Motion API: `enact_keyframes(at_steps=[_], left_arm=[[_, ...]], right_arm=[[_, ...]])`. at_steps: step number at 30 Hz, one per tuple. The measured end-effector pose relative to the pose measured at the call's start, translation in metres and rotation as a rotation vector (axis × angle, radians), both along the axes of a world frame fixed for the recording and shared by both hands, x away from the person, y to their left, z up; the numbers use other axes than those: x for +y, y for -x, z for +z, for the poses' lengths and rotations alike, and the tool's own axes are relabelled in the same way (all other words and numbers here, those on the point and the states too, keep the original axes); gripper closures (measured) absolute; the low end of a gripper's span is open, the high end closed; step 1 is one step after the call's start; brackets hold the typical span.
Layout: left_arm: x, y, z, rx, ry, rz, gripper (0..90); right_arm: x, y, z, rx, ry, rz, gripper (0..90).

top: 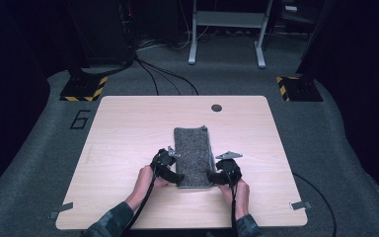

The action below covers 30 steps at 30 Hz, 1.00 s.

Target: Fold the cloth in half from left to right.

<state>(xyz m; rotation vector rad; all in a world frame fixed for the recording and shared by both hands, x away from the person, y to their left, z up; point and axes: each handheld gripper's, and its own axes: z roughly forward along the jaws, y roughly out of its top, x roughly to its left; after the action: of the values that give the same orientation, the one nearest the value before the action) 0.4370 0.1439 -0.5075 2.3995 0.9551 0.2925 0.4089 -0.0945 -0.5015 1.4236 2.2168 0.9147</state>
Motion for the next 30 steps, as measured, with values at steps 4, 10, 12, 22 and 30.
enact_keyframes(at_steps=[4,10,12,22,30], left_arm=[[0.001,-0.001,-0.001,0.008,0.004,-0.011,14.0],[0.001,-0.001,-0.001,0.011,-0.006,-0.023,14.1],[0.002,0.0,0.0,0.008,-0.01,-0.021,14.0],[0.02,-0.005,0.008,0.018,0.064,0.025,11.4],[0.025,-0.012,0.007,0.027,0.083,0.056,9.8]], right_arm=[[-0.002,-0.014,-0.004,0.017,0.039,-0.018,32.2],[-0.006,-0.013,-0.009,0.032,0.065,-0.02,32.6],[-0.006,-0.01,-0.009,0.039,0.065,-0.02,32.6],[-0.02,-0.006,0.002,0.012,-0.026,0.008,21.7],[-0.026,-0.014,0.004,0.023,-0.053,0.04,16.6]])
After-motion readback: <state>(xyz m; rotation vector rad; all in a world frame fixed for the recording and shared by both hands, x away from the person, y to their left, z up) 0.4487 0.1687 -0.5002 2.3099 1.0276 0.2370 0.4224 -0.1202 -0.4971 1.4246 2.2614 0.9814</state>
